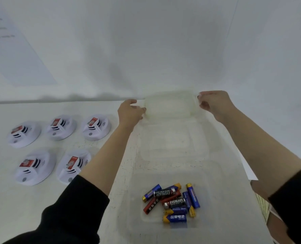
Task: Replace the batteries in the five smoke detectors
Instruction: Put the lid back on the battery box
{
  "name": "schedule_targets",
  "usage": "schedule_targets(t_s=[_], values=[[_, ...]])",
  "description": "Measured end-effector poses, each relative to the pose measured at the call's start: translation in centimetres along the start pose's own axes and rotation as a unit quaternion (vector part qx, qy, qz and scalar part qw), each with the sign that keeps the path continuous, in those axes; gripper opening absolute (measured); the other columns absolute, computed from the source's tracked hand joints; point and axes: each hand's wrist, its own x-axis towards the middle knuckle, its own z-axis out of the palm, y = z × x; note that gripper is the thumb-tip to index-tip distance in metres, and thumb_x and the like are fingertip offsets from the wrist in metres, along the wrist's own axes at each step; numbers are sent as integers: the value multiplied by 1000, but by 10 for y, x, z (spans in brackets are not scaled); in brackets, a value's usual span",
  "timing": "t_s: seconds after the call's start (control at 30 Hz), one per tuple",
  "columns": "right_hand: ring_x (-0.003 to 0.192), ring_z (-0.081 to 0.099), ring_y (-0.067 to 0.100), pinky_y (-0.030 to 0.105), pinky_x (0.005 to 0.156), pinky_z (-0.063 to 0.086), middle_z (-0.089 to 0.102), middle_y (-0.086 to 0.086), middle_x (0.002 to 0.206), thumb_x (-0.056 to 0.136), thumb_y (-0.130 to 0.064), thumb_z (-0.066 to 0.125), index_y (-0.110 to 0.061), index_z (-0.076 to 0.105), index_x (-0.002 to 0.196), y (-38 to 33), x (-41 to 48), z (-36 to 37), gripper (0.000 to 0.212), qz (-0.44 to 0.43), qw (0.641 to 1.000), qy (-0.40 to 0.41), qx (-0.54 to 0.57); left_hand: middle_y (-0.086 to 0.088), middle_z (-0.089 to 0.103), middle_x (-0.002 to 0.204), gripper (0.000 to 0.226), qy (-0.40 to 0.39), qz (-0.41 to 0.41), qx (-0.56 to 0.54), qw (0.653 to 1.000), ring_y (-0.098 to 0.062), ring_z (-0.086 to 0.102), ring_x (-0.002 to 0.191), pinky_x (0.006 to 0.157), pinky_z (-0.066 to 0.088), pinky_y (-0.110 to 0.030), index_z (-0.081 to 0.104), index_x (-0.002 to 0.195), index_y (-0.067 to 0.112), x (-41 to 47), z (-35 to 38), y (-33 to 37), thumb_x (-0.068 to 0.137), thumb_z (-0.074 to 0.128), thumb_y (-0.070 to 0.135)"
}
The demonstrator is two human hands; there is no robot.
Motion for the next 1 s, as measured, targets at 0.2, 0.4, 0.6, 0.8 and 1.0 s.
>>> schedule_targets(t_s=[0.2,0.4,0.6,0.8,1.0], values=[[62,53,10,21,70,48,57,1,73,84,6,58,-11,66,88,-12,-12,-7,19,-15,995,-31,95,-3,62,77,25,-35,51,-118,991,-12,61,67,67,57,-23,63,81,10,-8,-14,24,81,62,-15],[75,63,17,26,71,52,65,-5,78,90,-2,56,-18,64,94,-18,-43,-20,19,-21,966,-112,232,2,68,78,38,-115,56,-235,964,-13,66,77,75,60,-32,67,65,19,-29,-39,34,87,58,-11],[81,70,31,34,77,57,70,15,80,88,5,37,-1,59,83,-21,-83,-30,23,-7,954,-114,277,-6,76,84,46,-195,34,-255,947,-18,73,81,68,59,-28,72,81,7,-59,-59,30,91,31,-12],[77,72,26,25,69,56,73,7,83,86,2,59,-7,57,108,8,-113,-37,24,-48,990,-83,104,-4,76,91,23,-168,47,-156,972,-18,74,81,66,59,-26,59,109,10,-88,-64,9,95,50,-5],[72,65,19,28,74,57,70,2,76,86,1,59,-7,67,94,20,-127,-36,13,-53,994,-53,77,7,76,85,15,-145,54,-113,982,-14,74,75,57,59,-29,64,103,14,-102,-66,6,95,56,4]])
